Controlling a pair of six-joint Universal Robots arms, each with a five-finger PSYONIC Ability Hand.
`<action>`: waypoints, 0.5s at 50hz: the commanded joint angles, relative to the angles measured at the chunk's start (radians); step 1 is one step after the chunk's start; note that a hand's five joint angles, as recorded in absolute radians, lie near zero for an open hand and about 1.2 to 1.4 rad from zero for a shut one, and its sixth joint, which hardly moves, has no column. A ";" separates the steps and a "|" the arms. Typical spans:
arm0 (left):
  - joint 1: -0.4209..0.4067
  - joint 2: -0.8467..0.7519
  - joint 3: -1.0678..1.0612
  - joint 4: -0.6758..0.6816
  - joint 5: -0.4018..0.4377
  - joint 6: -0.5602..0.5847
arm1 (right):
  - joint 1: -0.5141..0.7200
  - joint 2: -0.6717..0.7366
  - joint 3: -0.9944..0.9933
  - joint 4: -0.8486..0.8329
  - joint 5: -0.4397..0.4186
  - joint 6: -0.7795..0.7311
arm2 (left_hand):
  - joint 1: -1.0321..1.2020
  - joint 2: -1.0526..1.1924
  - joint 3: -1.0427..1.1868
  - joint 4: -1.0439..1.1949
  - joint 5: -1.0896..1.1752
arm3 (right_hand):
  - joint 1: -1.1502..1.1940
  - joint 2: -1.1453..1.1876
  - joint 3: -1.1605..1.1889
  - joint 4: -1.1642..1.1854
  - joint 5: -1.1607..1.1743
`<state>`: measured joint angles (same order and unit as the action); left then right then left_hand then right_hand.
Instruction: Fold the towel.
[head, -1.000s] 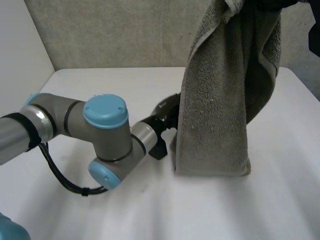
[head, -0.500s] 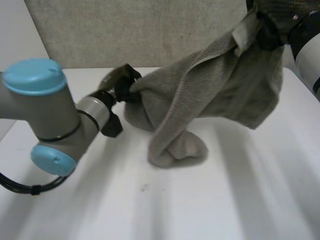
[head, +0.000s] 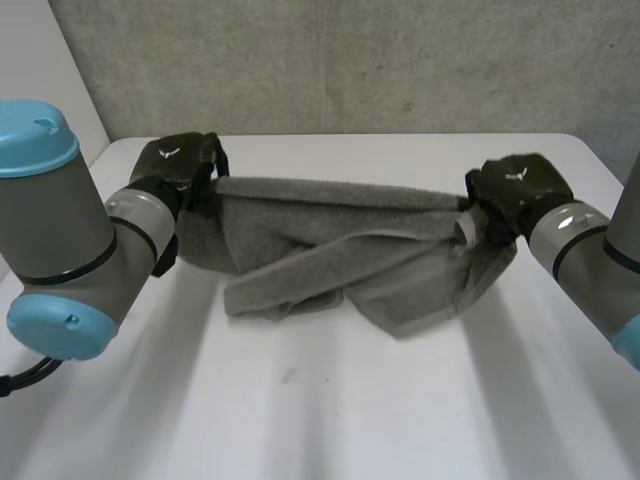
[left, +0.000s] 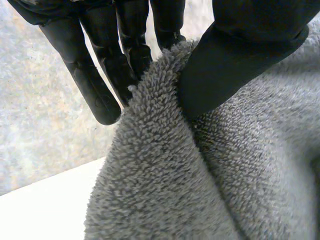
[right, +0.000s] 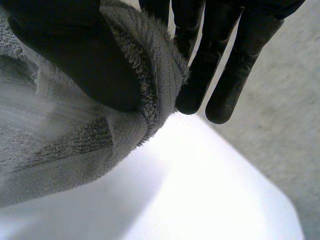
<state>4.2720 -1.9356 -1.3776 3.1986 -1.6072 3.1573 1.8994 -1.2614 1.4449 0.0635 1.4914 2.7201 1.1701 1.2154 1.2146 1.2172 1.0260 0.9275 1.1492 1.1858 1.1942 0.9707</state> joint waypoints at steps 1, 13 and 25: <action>-0.009 0.000 -0.009 -0.065 0.003 0.165 | 0.010 0.065 -0.076 0.058 -0.051 -0.026 | 0.226 0.181 0.182 0.179 0.196 | 0.469 0.247 0.210 0.202 0.251; -0.011 -0.203 0.572 0.289 -0.006 0.217 | 0.013 0.200 -0.483 -0.445 0.032 -0.102 | 0.226 0.181 0.182 0.179 0.196 | 0.469 0.247 0.210 0.202 0.251; -0.009 -0.123 0.413 0.328 -0.005 0.217 | 0.030 0.126 -0.243 -0.650 -0.126 -0.091 | 0.226 0.181 0.182 0.179 0.196 | 0.469 0.247 0.210 0.202 0.251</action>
<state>4.2626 -2.1151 -0.7729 3.5383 -1.6177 3.3748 1.9279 -1.1138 1.0200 -0.6177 1.4739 2.6222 1.1766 1.2159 1.2155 1.2176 1.0319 0.9275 1.1492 1.1858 1.1942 0.9710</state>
